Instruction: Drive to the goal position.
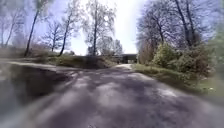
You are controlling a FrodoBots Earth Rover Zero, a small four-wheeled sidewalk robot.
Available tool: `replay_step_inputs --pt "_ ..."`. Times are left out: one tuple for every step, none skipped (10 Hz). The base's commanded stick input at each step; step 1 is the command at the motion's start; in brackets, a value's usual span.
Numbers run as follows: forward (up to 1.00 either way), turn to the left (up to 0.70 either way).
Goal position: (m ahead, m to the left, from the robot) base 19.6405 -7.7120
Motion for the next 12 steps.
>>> replay_step_inputs --pt "0.45 0.0" --pt "0.45 0.0" --pt "0.45 0.0" --pt "0.45 0.0" --pt "0.45 0.0" --pt "0.45 0.0" --pt "0.45 0.0" --pt "0.45 0.0" --pt "0.45 0.0" --pt "0.45 0.0" --pt "0.45 0.0" --pt "0.45 0.0"
